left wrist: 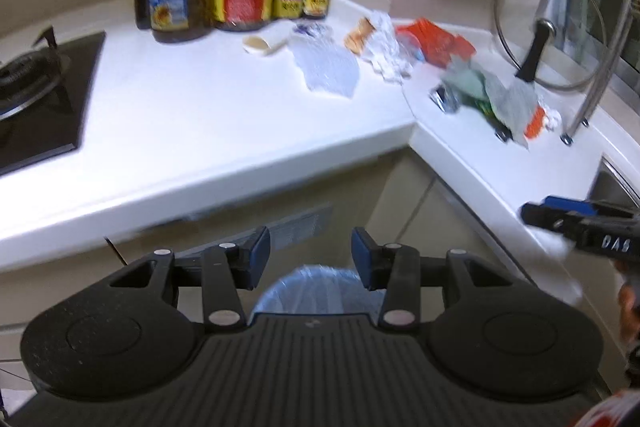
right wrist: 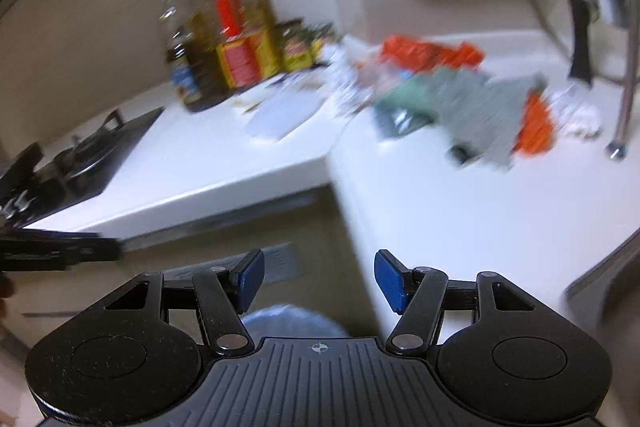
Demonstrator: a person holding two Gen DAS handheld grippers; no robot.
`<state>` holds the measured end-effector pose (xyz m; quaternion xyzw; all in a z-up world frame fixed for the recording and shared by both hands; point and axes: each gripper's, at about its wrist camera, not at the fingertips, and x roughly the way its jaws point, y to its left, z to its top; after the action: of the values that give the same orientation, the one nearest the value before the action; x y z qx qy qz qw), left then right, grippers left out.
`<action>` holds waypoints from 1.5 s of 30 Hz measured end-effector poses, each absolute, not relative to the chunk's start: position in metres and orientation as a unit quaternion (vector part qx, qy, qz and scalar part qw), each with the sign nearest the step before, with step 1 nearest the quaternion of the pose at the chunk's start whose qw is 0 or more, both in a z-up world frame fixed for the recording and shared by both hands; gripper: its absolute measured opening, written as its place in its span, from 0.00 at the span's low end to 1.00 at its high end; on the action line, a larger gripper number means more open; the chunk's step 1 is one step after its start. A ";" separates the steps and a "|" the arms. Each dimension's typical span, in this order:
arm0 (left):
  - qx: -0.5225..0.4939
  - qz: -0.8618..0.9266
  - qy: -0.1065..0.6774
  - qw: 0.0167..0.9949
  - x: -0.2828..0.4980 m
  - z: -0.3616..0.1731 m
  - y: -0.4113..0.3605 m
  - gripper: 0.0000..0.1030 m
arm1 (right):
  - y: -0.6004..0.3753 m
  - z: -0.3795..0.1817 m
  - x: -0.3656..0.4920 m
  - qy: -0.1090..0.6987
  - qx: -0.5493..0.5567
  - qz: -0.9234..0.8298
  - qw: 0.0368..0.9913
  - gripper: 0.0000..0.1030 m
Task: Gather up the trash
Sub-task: 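Raise both tools back toward the counter, then grasp the green towel with the right tool and lift it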
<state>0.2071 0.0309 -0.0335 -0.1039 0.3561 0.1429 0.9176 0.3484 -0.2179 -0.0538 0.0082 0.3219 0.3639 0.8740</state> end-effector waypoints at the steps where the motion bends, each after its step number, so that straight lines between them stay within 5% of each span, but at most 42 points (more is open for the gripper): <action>1: -0.102 0.147 0.352 0.919 0.207 -0.030 0.034 0.39 | -0.222 -0.051 0.355 0.313 0.004 0.357 0.880 0.60; 15: -0.082 0.178 0.322 0.926 0.246 -0.004 0.084 0.42 | -0.223 -0.034 0.454 0.231 -0.086 0.310 0.918 0.63; 19: -0.076 0.168 0.327 0.927 0.266 -0.007 0.091 0.42 | -0.209 -0.038 0.481 0.224 -0.115 0.304 0.919 0.76; 36: -0.066 0.139 0.349 0.924 0.331 -0.017 0.125 0.42 | -0.167 -0.072 0.555 0.268 -0.191 0.293 0.898 0.77; 37: -0.066 0.138 0.350 0.924 0.334 -0.018 0.126 0.42 | -0.167 -0.071 0.555 0.267 -0.192 0.293 0.898 0.70; 38: -0.066 0.136 0.351 0.924 0.335 -0.019 0.126 0.42 | -0.168 -0.071 0.557 0.266 -0.192 0.295 0.897 0.53; 41: -0.067 0.132 0.354 0.924 0.341 -0.021 0.129 0.42 | -0.176 -0.066 0.560 0.270 -0.175 0.304 0.897 0.31; 45: -0.069 0.126 0.355 0.924 0.349 -0.023 0.131 0.42 | -0.191 -0.048 0.565 0.258 -0.130 0.300 0.909 0.17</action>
<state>0.3495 0.1314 -0.0227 -0.0692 0.3551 0.1265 0.9237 0.5654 -0.1905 -0.0483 -0.1302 0.2579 0.3005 0.9090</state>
